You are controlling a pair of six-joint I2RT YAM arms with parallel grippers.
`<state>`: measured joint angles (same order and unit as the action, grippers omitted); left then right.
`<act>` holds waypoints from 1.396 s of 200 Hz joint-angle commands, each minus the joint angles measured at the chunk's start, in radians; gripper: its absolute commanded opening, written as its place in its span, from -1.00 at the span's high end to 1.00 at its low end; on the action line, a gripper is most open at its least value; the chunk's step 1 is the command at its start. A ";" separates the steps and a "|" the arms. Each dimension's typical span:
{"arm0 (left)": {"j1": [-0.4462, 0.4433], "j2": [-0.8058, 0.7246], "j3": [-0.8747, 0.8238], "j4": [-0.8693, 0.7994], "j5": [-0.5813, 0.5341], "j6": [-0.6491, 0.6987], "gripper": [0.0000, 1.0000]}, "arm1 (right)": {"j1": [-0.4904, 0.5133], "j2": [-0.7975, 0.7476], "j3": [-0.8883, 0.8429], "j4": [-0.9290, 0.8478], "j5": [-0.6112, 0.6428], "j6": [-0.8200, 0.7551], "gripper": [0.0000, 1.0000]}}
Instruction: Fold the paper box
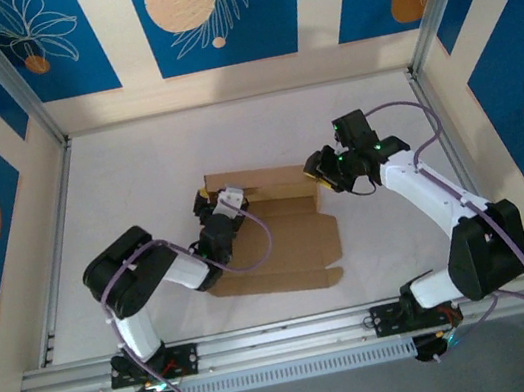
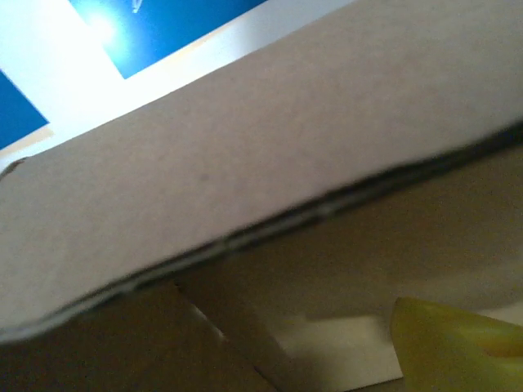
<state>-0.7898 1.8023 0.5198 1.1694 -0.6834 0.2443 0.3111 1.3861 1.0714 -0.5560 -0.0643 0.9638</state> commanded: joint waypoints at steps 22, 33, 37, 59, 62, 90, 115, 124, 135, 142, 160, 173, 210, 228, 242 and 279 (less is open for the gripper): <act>0.019 -0.177 -0.015 -0.223 0.279 -0.105 -0.73 | -0.005 0.028 0.036 -0.035 -0.039 -0.126 0.05; 0.032 -0.222 -0.017 -0.289 0.320 -0.129 -0.75 | -0.005 0.027 0.029 -0.032 -0.029 -0.137 0.05; 0.036 -0.239 -0.018 -0.308 0.332 -0.138 -0.76 | -0.007 0.027 0.026 -0.032 -0.024 -0.138 0.05; 0.041 -0.324 -0.029 -0.394 0.375 -0.182 -0.83 | -0.012 0.019 0.000 -0.011 -0.015 -0.144 0.05; 0.041 -0.335 -0.029 -0.410 0.384 -0.187 -0.84 | -0.012 0.019 -0.003 -0.009 -0.017 -0.146 0.05; 0.041 -0.464 -0.008 -0.604 0.416 -0.223 -0.89 | -0.016 0.020 -0.007 -0.001 -0.017 -0.148 0.05; 0.061 -0.529 -0.006 -0.697 0.409 -0.244 -0.93 | -0.017 0.017 -0.007 0.008 -0.011 -0.148 0.05; 0.075 -0.542 -0.008 -0.712 0.415 -0.261 -0.94 | -0.016 0.016 -0.009 0.011 -0.012 -0.146 0.05; 0.088 -0.553 -0.014 -0.721 0.441 -0.281 -0.94 | -0.015 0.018 -0.010 0.018 -0.017 -0.146 0.05; 0.095 -0.552 -0.012 -0.737 0.451 -0.284 -0.93 | -0.016 0.019 -0.010 0.021 -0.020 -0.148 0.05; 0.103 -0.538 -0.007 -0.769 0.440 -0.294 -0.94 | -0.017 0.008 -0.014 0.044 -0.036 -0.161 0.05; 0.113 -0.524 -0.009 -0.758 0.467 -0.304 -0.94 | -0.019 -0.001 -0.013 0.049 -0.032 -0.170 0.05; 0.128 -0.487 0.062 -0.838 0.433 -0.331 -0.95 | -0.036 -0.013 -0.004 0.060 -0.026 -0.202 0.03; 0.138 -0.524 0.058 -0.854 0.460 -0.340 -0.96 | -0.060 -0.018 -0.010 0.076 -0.040 -0.222 0.03; 0.141 -0.566 0.048 -0.861 0.497 -0.340 -0.98 | -0.077 -0.019 -0.010 0.075 -0.050 -0.236 0.02; 0.148 -0.667 0.110 -1.045 0.529 -0.321 -1.00 | -0.081 -0.027 -0.008 0.075 -0.063 -0.254 0.01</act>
<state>-0.6563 1.2045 0.5663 0.2565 -0.1947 -0.0776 0.2287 1.3930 1.0729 -0.4850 -0.0879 0.7460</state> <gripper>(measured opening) 0.999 0.494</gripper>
